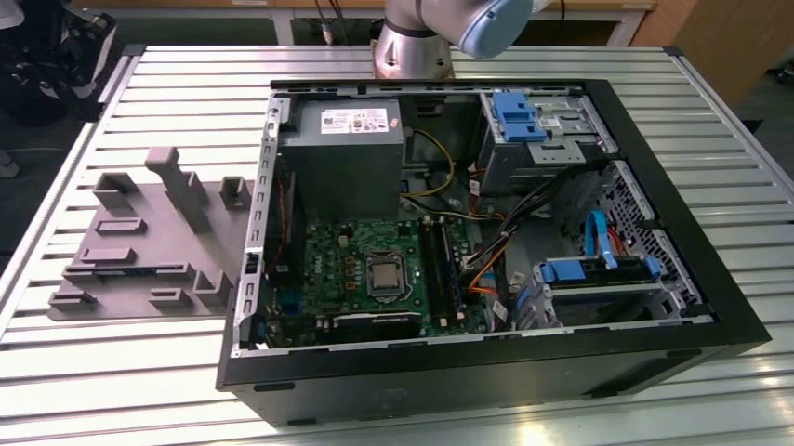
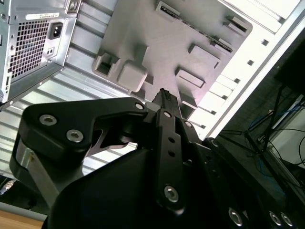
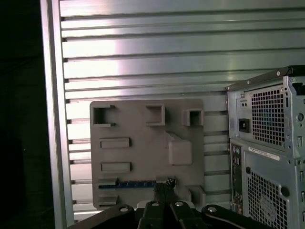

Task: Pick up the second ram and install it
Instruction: 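Reach for the second ram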

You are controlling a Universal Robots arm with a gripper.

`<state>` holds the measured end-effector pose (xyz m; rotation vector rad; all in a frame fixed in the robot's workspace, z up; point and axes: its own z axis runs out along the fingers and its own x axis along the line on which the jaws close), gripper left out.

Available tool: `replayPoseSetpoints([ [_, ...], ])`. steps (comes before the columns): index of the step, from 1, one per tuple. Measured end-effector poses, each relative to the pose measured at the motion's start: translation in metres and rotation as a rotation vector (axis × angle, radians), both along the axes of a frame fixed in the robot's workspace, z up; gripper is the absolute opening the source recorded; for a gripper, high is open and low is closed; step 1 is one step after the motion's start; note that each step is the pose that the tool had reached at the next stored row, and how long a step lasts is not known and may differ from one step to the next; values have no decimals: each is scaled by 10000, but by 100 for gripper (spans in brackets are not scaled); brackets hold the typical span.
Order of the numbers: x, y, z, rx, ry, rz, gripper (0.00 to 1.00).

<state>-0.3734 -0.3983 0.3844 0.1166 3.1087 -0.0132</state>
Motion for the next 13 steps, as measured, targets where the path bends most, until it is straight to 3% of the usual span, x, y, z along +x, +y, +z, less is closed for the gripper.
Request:
replayPoseSetpoints([
  [9, -171, 0, -1, 0, 1, 0, 13],
  [13, -186, 0, -2, 0, 1, 1, 13],
])
